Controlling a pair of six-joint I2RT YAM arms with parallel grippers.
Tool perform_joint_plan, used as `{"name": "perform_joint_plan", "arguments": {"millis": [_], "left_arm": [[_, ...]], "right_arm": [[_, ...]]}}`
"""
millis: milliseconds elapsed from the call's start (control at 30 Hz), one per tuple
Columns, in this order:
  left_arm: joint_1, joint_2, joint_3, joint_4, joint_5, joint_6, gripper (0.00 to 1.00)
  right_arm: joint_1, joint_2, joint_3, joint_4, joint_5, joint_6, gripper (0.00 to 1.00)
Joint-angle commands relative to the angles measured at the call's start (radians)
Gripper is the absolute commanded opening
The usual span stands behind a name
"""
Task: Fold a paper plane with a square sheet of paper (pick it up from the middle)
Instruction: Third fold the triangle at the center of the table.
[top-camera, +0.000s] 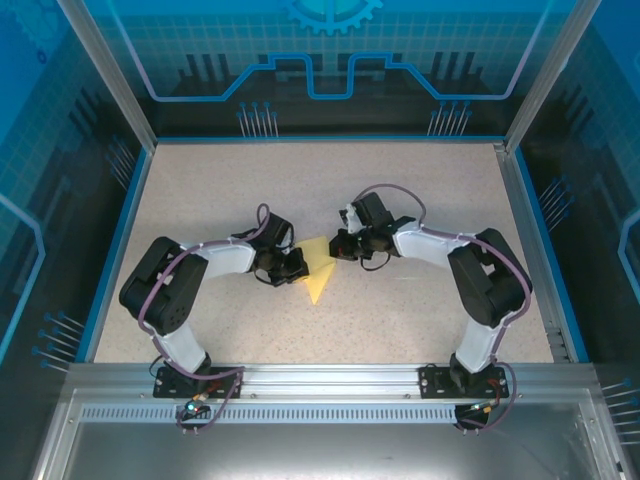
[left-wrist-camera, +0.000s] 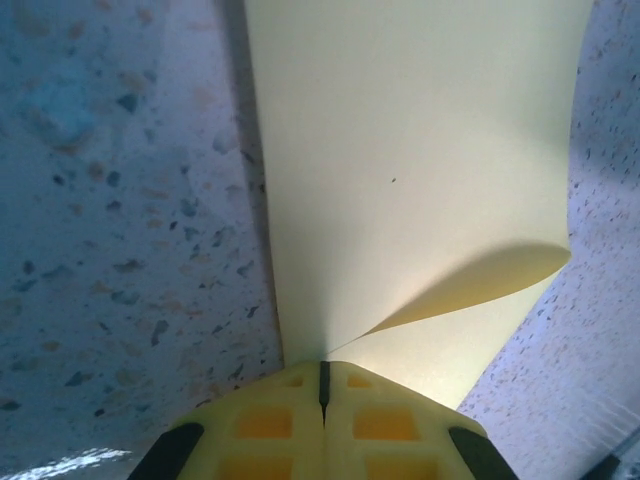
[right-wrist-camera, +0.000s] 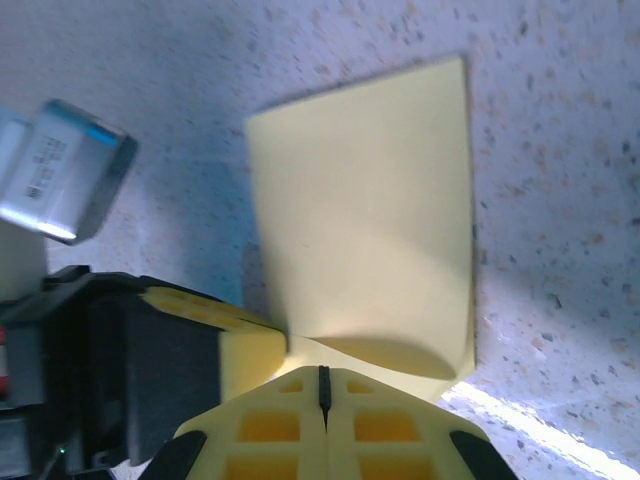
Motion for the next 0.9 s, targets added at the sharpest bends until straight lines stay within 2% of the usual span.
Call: {"name": "perform_joint_plan", "arguments": {"millis": [0, 167, 467, 667, 867], "left_arm": [[-0.004, 0.028, 0.042, -0.071, -0.066, 0.153, 0.0], [-0.004, 0.047, 0.109, -0.094, -0.047, 0.261, 0.0], [-0.004, 0.015, 0.111, -0.097, -0.053, 0.23, 0.0], [-0.004, -0.099, 0.084, -0.063, -0.079, 0.131, 0.0], [-0.031, -0.267, -0.096, 0.048, -0.075, -0.069, 0.04]], "right_arm": [[0.01, -0.034, -0.052, 0.022, 0.019, -0.008, 0.0], [0.058, 0.005, -0.05, 0.034, 0.026, 0.038, 0.0], [0.104, 0.11, -0.023, 0.084, -0.008, 0.107, 0.0], [0.106, 0.143, -0.018, 0.059, 0.012, 0.126, 0.0], [0.106, 0.138, -0.035, 0.095, 0.017, 0.175, 0.0]]}}
